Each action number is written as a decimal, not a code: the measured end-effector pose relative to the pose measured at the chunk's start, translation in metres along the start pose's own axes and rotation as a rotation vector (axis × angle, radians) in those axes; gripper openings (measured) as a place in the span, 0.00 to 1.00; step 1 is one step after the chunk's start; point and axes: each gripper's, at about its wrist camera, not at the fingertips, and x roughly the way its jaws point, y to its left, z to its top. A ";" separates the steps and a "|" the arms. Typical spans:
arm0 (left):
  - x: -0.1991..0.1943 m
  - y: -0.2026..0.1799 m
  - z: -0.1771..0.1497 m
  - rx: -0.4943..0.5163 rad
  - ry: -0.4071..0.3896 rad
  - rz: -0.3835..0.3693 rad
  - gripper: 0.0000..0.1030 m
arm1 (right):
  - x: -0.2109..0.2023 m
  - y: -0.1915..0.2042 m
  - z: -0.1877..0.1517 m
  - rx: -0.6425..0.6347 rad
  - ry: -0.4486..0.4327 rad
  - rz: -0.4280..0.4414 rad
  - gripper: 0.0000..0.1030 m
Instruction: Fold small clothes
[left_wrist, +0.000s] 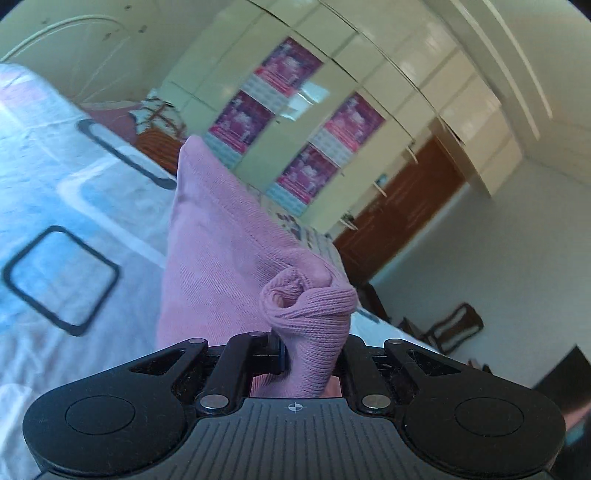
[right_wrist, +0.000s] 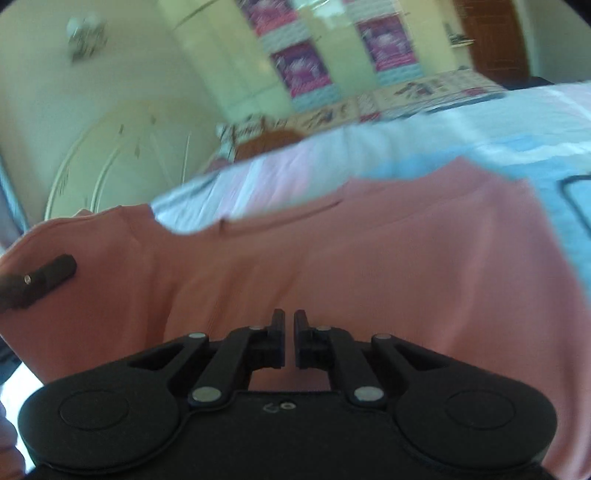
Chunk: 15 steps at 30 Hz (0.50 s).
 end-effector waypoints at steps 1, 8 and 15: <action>0.010 -0.019 -0.005 0.025 0.029 -0.021 0.09 | -0.014 -0.015 0.005 0.023 -0.032 -0.018 0.05; 0.104 -0.105 -0.101 0.125 0.393 -0.015 0.10 | -0.092 -0.129 0.027 0.177 -0.117 -0.099 0.07; 0.047 -0.133 -0.089 0.204 0.316 -0.060 0.79 | -0.107 -0.161 0.030 0.203 -0.111 0.032 0.63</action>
